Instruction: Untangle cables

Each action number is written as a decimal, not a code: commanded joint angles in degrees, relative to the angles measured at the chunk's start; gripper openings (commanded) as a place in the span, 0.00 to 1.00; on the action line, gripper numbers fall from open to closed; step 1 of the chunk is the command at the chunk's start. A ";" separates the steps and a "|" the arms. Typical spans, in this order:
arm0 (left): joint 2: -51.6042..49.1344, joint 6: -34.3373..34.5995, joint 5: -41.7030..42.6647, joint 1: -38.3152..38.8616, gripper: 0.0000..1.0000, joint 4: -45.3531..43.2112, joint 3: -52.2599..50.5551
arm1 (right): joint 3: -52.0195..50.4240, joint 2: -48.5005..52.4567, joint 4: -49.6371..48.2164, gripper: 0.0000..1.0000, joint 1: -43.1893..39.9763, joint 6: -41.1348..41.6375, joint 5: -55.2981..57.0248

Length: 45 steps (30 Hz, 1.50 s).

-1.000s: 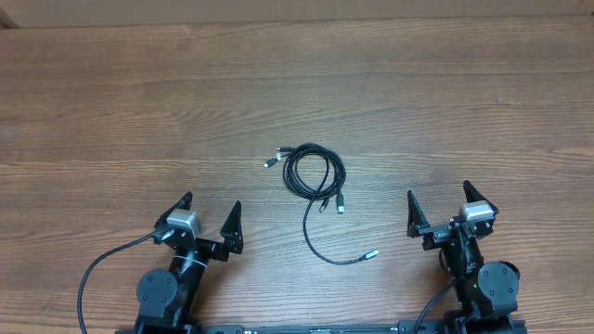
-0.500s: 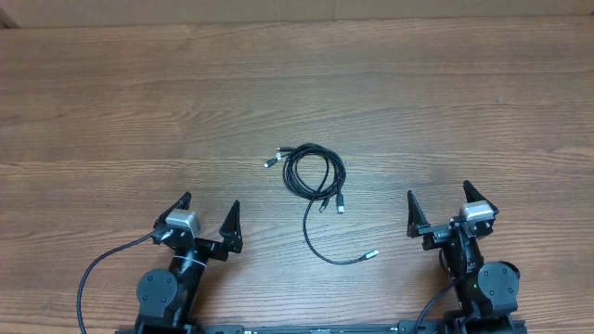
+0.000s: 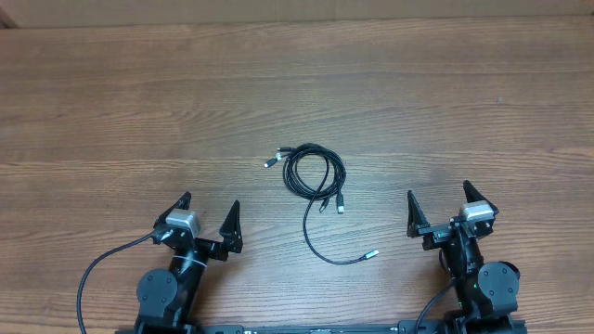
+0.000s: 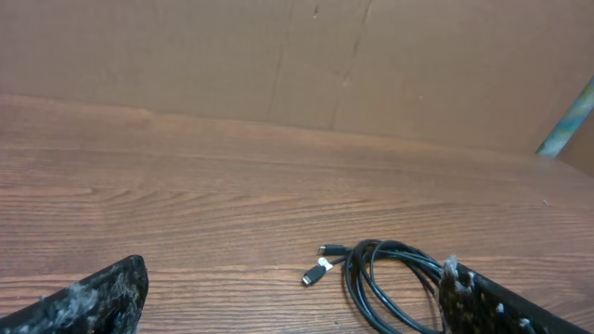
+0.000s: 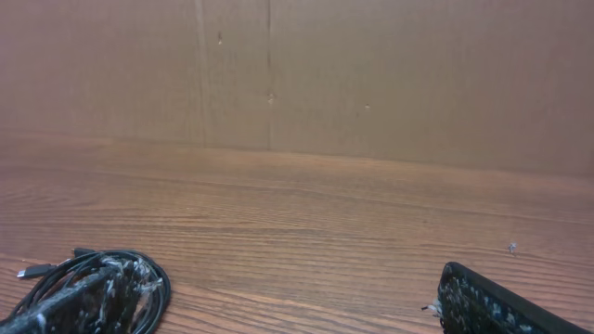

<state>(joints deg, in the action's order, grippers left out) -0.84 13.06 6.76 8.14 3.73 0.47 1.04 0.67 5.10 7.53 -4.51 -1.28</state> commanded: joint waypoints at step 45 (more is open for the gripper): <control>0.50 -1.77 -1.07 -0.28 1.00 17.09 16.92 | -0.59 -0.50 -0.33 1.00 -0.11 -0.07 0.15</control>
<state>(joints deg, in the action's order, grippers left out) -0.86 12.91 8.49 8.14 19.29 12.56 1.04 0.67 5.10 7.53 -4.54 -1.23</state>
